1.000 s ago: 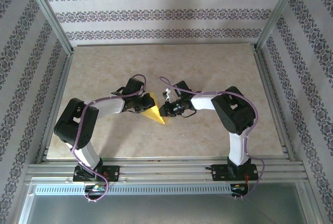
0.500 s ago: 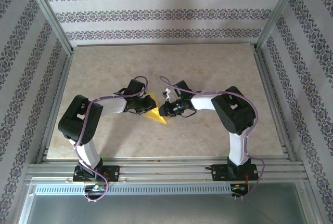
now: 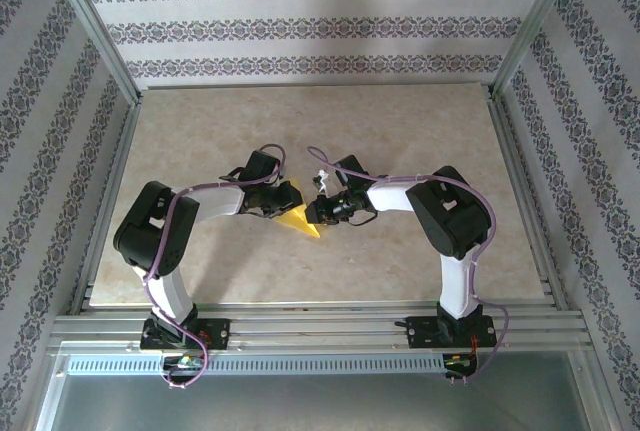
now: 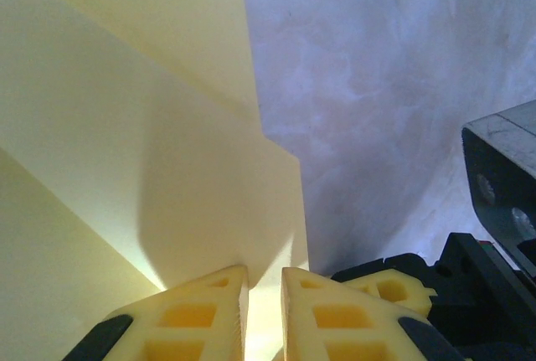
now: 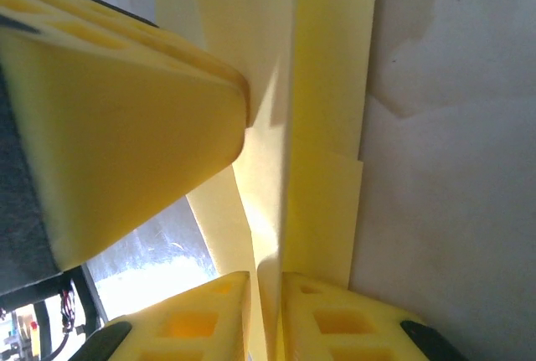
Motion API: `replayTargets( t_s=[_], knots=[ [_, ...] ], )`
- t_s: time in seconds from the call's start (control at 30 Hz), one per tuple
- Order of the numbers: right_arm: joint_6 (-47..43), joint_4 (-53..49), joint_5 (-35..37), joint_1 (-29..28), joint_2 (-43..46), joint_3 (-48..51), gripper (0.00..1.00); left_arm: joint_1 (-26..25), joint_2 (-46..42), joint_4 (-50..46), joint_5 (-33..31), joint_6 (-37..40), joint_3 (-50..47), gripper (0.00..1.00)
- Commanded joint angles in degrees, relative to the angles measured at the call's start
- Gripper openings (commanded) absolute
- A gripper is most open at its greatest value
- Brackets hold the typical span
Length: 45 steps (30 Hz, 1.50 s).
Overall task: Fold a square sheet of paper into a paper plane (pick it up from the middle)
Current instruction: Fourth fold the wing at the center of the table.
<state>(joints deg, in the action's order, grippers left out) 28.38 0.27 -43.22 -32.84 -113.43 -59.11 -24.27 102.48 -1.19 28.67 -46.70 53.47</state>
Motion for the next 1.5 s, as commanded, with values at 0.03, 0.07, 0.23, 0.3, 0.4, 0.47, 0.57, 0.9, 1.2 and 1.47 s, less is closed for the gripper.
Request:
replayTargets(
  t_s=[0.03,0.07,0.23,0.3,0.4,0.47,0.57,0.9,1.2,1.47],
  knots=[
    [-0.33,-0.89,2.62,-0.33,-3.91,1.21,0.20,0.45,1.46,1.19,1.05,1.26,1.37,0.20],
    [-0.30,-0.89,2.62,-0.38,-3.86,1.26,0.20,0.39,1.65,1.17,1.13,1.26,1.54,0.20],
    [-0.28,-0.89,2.53,-0.32,-3.88,1.20,0.20,0.45,1.92,1.17,1.08,1.35,1.36,0.20],
    [-0.25,-0.99,2.53,-0.34,-3.89,1.19,0.20,0.41,1.90,0.96,0.87,1.42,1.28,0.20],
    [-0.25,-0.98,2.61,-0.38,-3.80,1.20,0.21,0.40,2.02,0.43,0.34,1.27,1.04,0.20],
    [-0.17,-0.98,2.62,-0.34,-3.65,1.24,0.21,0.41,2.16,0.12,0.08,1.34,1.02,0.19],
    [-0.08,-0.98,2.62,-0.38,-3.49,1.12,0.21,0.42,2.11,-0.64,-0.84,1.33,0.93,0.19],
    [0.70,-0.89,2.54,-0.21,-2.08,1.19,0.21,0.42,2.82,-0.64,-1.17,1.28,0.56,0.17],
    [2.70,-0.55,2.31,0.52,1.01,1.59,0.26,0.44,3.43,-0.23,-1.05,1.66,-0.57,0.17],
    [5.94,0.87,5.64,3.37,11.67,5.85,0.37,0.37,3.86,-0.86,-1.12,2.15,-0.42,0.16]
  ],
)
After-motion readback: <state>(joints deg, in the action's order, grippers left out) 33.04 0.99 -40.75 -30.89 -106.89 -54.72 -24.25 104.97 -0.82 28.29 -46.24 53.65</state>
